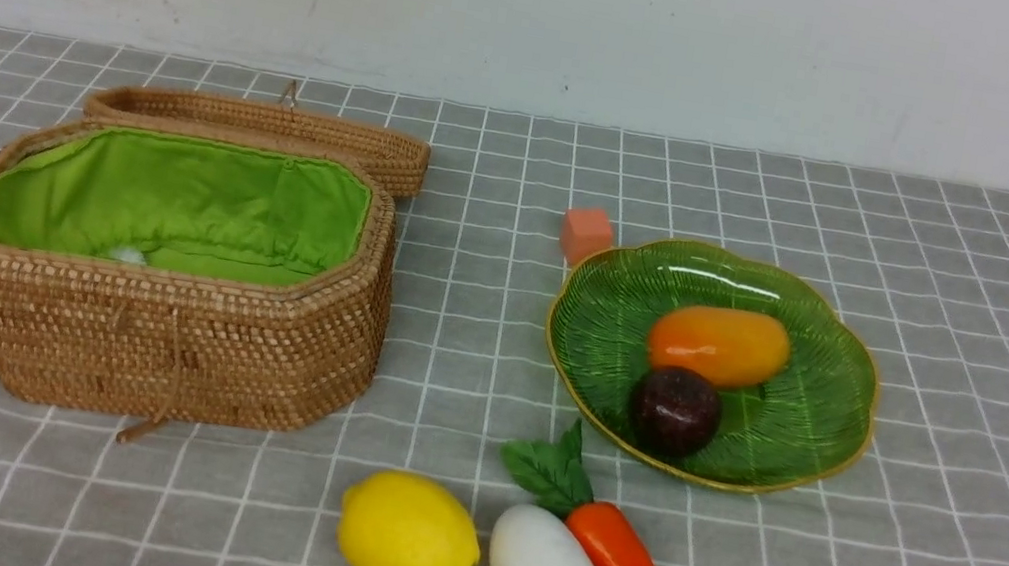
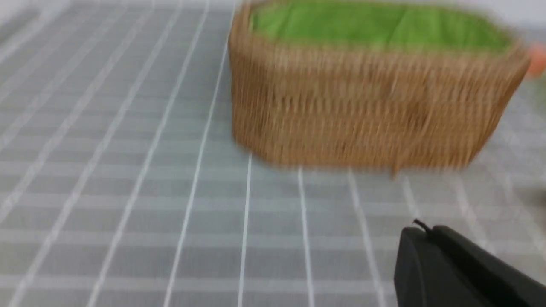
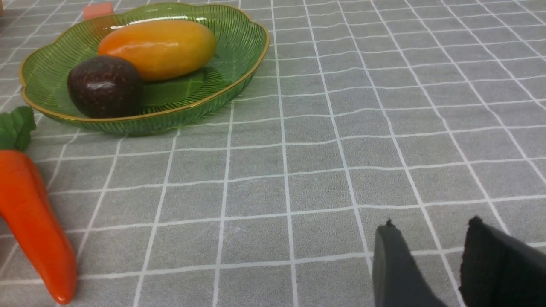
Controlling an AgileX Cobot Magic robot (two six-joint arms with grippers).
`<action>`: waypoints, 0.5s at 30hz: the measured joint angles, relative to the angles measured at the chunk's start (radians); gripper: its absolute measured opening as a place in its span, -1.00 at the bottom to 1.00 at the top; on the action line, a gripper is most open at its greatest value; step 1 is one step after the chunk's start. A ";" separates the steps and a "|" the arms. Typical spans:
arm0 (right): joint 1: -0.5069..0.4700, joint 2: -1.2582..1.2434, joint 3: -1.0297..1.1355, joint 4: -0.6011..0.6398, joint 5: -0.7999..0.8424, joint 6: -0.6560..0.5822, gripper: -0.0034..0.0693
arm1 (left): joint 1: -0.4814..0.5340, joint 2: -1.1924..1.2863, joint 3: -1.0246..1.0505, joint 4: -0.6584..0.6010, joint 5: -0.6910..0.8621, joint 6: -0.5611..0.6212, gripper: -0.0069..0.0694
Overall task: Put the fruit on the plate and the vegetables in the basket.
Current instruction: Take a daikon with your right arm and place it on the basket on the left.
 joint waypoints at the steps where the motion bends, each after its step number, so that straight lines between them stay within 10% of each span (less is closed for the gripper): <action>1: 0.000 0.000 0.000 0.000 0.000 0.000 -0.24 | 0.000 0.000 0.026 0.002 0.012 0.000 -0.85; 15: 0.000 0.000 0.000 -0.022 0.000 0.000 -0.24 | 0.002 0.000 0.066 0.042 0.045 0.005 -0.83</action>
